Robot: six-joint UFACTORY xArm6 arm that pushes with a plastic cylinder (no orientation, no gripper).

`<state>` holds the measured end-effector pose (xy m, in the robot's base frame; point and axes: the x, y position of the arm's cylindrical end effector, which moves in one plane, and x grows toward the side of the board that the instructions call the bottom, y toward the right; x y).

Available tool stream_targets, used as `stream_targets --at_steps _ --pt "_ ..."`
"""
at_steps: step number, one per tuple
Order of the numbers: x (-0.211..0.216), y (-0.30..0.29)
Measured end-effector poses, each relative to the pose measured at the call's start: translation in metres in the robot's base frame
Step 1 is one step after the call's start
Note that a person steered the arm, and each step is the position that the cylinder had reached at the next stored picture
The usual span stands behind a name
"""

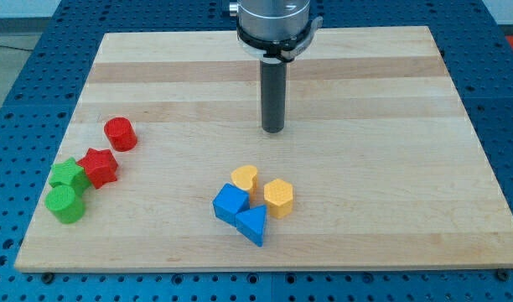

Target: Place the red star above to the yellow hexagon

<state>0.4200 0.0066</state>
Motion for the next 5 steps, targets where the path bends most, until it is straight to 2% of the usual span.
stream_targets --at_steps 2,3,5 --pt "-0.011 -0.014" --pt "-0.038 -0.055" --pt "-0.048 -0.261"
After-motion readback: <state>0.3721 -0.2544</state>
